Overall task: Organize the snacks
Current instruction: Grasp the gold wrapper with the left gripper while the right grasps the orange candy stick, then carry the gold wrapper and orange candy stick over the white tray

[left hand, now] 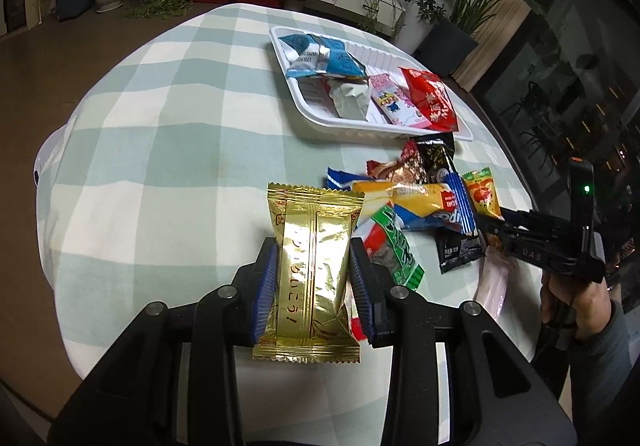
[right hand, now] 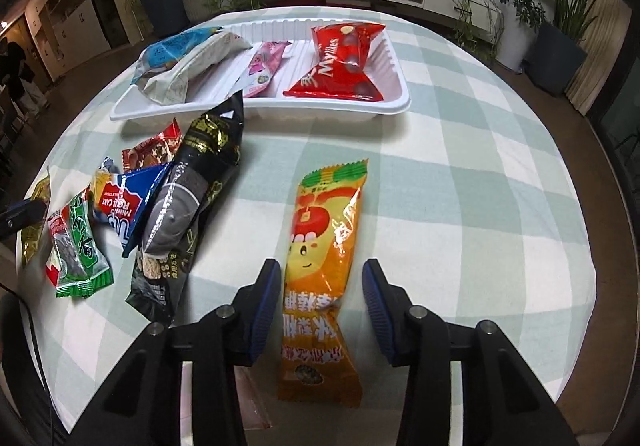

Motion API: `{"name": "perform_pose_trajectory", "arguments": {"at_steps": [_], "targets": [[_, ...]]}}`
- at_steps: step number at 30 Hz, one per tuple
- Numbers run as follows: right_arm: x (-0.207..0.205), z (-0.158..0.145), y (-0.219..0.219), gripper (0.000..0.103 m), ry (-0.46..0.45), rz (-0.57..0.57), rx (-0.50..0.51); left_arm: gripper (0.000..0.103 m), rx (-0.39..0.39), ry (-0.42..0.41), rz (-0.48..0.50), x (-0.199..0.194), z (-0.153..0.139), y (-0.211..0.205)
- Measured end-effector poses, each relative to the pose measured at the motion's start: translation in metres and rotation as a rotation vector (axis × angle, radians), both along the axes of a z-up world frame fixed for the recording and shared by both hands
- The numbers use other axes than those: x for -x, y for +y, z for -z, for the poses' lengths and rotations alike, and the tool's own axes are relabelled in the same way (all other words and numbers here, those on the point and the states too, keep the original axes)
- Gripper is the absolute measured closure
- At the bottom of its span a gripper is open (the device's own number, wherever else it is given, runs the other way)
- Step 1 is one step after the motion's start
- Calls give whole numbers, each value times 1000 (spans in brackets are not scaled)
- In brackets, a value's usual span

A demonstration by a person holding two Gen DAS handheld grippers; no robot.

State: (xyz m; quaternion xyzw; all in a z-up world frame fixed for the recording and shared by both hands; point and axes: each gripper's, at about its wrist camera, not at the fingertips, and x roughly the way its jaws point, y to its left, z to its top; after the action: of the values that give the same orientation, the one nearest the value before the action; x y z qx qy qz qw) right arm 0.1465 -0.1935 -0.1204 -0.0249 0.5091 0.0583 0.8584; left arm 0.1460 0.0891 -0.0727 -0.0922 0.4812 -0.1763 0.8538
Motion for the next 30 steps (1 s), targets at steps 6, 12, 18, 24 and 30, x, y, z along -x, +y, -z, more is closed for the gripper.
{"name": "perform_pose_trajectory", "arguments": {"at_steps": [6,12,18,24,30], "targets": [[2,-2,-1,86,3,-8,-17,70,4,-4,8,5,-1,-5],[8,-7,-20,89,-16,46,-126,70,13,-20,12,4,-8,-6],[12,-39,-44,89,-93,108,-235,70,35,-33,15,-2,-19,-5],[-12,-79,-74,89,-176,166,-277,70,33,-98,37,-32,-54,-17],[-65,-120,-52,89,-298,72,-296,70,20,-144,94,-94,-85,-66]]}}
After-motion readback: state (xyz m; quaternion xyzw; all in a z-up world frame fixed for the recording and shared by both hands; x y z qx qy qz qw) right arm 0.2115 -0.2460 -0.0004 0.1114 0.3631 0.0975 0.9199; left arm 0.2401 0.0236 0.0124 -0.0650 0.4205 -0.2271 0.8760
